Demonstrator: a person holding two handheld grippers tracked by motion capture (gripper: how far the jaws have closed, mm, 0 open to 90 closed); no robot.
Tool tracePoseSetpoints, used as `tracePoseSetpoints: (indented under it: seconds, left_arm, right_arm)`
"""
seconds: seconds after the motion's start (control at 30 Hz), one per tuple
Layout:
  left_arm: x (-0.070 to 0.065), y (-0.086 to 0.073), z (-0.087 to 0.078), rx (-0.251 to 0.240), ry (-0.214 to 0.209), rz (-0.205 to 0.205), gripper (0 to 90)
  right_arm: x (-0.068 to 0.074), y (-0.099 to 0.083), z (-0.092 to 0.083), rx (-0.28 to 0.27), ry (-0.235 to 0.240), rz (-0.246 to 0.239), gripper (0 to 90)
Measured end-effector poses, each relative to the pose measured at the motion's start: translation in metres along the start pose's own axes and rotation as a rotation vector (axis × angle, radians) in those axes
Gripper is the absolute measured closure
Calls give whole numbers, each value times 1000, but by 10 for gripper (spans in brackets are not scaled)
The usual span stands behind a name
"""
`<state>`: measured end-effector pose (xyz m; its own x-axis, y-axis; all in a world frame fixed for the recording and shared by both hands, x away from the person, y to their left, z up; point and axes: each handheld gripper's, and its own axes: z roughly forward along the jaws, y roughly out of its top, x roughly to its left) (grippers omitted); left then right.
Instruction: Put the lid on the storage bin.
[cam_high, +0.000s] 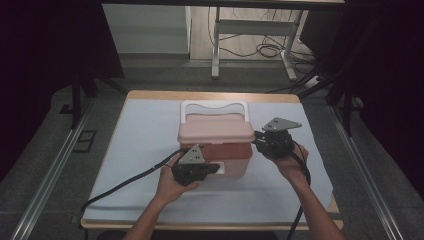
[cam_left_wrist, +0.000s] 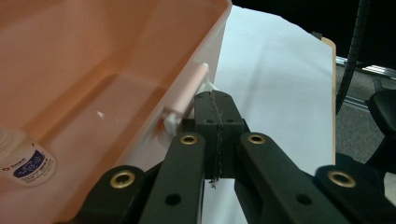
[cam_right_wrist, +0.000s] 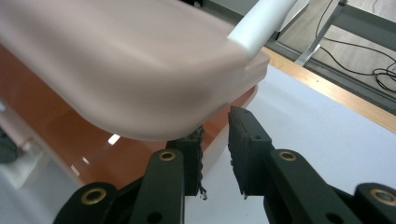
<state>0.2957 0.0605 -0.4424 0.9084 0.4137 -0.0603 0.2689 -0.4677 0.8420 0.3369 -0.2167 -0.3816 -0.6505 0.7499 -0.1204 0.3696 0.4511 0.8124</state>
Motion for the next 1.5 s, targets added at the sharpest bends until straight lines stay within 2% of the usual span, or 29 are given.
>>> tracePoseSetpoints:
  seconds: [0.17, 0.4, 0.63, 0.7, 1.0, 1.27, 1.5]
  left_arm:
    - [0, 0, 0, 0, 2, 1, 900]
    - [0, 0, 0, -1, 4, 2, 900]
    - [-1, 0, 0, 1, 7, -1, 900]
    - [-1, 0, 0, 1, 7, -1, 900]
    - [-1, 0, 0, -2, 10, -1, 900]
    - [1, 1, 0, 0, 1, -12, 900]
    - [1, 1, -1, -8, -6, -15, 895]
  right_arm:
    - [2, -5, -3, 34, 17, -44, 691]
    - [5, -18, -8, 86, 33, -70, 662]
    - [7, -33, -10, 114, 9, -94, 646]
    - [6, -38, -12, 99, 20, -72, 646]
    - [7, -48, -13, 75, 27, -59, 647]
    - [2, -52, -15, 39, 41, -17, 635]
    - [-2, -61, -15, 36, 45, -2, 629]
